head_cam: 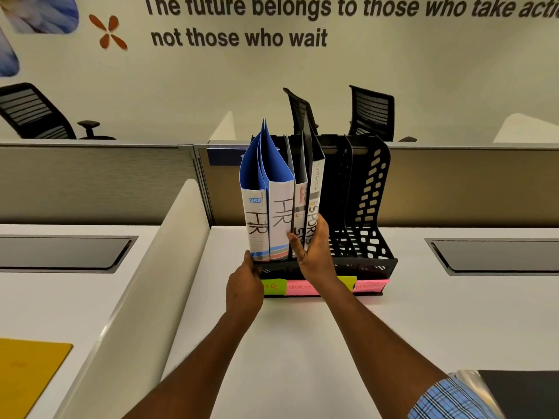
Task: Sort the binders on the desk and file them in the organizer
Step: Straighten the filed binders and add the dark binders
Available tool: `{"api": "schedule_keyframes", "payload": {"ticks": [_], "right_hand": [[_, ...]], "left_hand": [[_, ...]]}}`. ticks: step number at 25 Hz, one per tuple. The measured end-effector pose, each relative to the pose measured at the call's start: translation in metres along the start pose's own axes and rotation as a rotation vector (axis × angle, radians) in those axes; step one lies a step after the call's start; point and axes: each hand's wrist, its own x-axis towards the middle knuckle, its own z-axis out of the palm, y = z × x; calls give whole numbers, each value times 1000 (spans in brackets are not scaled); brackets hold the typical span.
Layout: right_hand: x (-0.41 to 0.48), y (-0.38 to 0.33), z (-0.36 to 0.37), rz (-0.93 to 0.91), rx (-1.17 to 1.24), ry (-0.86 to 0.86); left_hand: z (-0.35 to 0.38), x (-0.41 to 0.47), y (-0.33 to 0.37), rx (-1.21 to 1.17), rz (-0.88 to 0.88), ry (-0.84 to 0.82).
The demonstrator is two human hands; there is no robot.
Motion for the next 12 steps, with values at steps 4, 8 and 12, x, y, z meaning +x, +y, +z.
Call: {"api": "schedule_keyframes", "payload": {"ticks": [4,8,12], "right_hand": [[2,-3,-6,-21,-67,-94],[4,-2,-16,-89,-199,-148],[5,-3,-22,-119,-328,-149]], "left_hand": [[-1,1,0,5,1,4],[1,2,-1,-13,13,2],[0,5,-6,-7,27,-18]]}}
